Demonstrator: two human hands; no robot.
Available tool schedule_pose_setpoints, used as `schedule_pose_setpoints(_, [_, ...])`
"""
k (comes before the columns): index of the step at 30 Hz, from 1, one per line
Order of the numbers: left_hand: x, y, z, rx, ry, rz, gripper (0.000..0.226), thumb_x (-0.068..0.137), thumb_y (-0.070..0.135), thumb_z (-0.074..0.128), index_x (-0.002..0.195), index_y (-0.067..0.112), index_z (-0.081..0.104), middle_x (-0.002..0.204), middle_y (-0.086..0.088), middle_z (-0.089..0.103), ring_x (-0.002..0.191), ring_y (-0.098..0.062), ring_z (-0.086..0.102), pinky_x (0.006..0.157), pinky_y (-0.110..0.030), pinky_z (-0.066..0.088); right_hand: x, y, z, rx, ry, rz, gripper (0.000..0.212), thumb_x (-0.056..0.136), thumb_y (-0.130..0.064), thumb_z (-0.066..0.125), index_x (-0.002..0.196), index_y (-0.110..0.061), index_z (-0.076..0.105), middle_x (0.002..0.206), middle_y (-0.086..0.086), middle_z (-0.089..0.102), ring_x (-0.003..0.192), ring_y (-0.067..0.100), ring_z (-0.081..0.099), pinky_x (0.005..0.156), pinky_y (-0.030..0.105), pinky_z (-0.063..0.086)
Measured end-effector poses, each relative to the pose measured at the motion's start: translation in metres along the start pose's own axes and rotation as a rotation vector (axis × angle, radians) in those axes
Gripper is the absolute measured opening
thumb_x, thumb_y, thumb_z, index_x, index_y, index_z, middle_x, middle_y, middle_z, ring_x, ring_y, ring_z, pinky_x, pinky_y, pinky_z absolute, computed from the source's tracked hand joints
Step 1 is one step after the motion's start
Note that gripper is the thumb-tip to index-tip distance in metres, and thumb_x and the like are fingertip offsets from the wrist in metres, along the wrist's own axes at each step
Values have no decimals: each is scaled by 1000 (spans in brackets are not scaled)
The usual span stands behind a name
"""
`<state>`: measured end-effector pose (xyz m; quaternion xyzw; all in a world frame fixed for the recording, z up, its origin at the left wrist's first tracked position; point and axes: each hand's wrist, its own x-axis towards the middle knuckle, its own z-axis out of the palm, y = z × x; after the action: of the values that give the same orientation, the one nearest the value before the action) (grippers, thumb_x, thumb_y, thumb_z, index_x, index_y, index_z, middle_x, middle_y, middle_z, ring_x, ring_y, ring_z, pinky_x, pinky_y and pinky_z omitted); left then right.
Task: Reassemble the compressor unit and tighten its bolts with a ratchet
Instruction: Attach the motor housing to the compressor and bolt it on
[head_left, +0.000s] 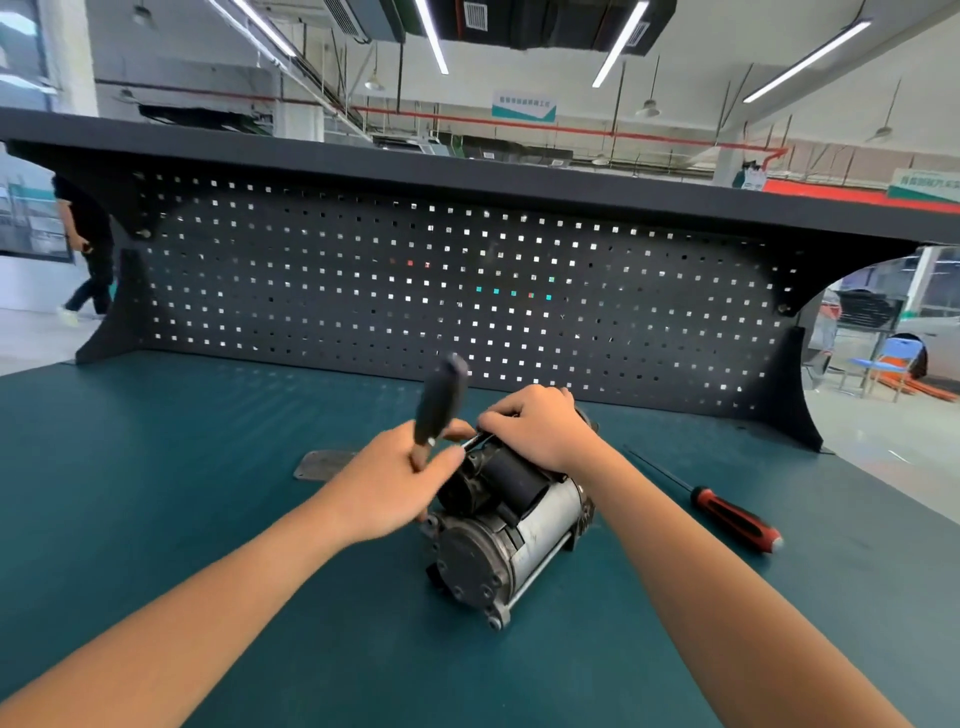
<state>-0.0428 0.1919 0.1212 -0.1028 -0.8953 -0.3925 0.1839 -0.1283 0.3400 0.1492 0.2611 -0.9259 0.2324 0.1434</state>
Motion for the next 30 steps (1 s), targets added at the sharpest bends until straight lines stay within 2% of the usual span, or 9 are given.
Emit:
schedule_pose_setpoints(2, [-2, 0, 5, -19, 42, -12, 14, 95, 29, 46, 102, 34, 57, 51, 23, 57, 46, 5, 51, 50, -4, 37, 0, 0, 1, 37, 34, 24, 57, 88, -26, 53, 31, -24, 44, 34, -8, 41, 53, 10, 39, 112, 50, 14])
schedule_pose_setpoints(5, [3, 6, 6, -829, 83, -414, 16, 96, 25, 47, 99, 21, 61, 82, 6, 70, 34, -4, 45, 37, -15, 41, 0, 1, 2, 62, 69, 41, 49, 87, -25, 54, 40, -25, 46, 41, -8, 40, 54, 10, 42, 113, 50, 12])
schedule_pose_setpoints(8, [8, 5, 1, -1526, 83, -722, 26, 97, 24, 45, 105, 2, 58, 59, -4, 58, 30, -5, 44, 32, -14, 40, 1, 2, 3, 86, 76, 45, 38, 88, -25, 53, 52, -12, 50, 42, -5, 36, 52, 12, 39, 112, 50, 14])
schedule_pose_setpoints(10, [8, 4, 3, -1580, 87, -749, 25, 97, 21, 44, 103, 0, 57, 44, -1, 48, 28, -5, 43, 31, -13, 39, 3, 4, 4, 89, 71, 50, 37, 88, -24, 53, 58, -4, 58, 44, -3, 38, 53, 12, 40, 113, 50, 13])
schedule_pose_setpoints(14, [6, 3, 8, -1015, 90, -538, 19, 95, 12, 44, 96, 16, 62, 66, -1, 66, 30, -7, 43, 34, -15, 39, 5, 5, 4, 38, 55, 39, 31, 89, -27, 51, 76, -6, 70, 70, 7, 66, 71, 15, 51, 114, 50, 4])
schedule_pose_setpoints(17, [0, -5, 3, -176, 65, -9, 19, 96, 20, 43, 104, 35, 53, 107, 19, 59, 52, 0, 55, 55, -12, 44, 6, 2, 3, -27, -1, 31, 33, 92, -32, 45, 89, -15, 73, 101, 4, 70, 92, 19, 53, 112, 53, -3])
schedule_pose_setpoints(21, [-2, -15, 6, 574, 2, 384, 42, 92, 40, 24, 130, 32, 41, 129, 20, 45, 86, -18, 61, 75, -33, 47, 8, 2, 2, -29, -19, 35, 32, 90, -30, 47, 83, -12, 72, 89, 8, 70, 80, 17, 49, 113, 53, 1])
schedule_pose_setpoints(26, [1, 4, 11, -684, 87, -213, 18, 95, 25, 47, 107, 37, 54, 110, 6, 64, 41, -4, 47, 47, -17, 45, 6, -1, 2, -1, 22, 48, 46, 88, -28, 51, 44, -21, 41, 46, -4, 41, 55, 9, 38, 112, 52, 13])
schedule_pose_setpoints(30, [5, 13, 8, -1579, 96, -669, 23, 96, 23, 46, 105, 5, 55, 45, -3, 52, 31, -6, 43, 35, -13, 41, 4, -1, 2, 58, 38, 43, 49, 87, -26, 51, 44, -19, 29, 41, -6, 28, 48, 12, 33, 111, 52, 17])
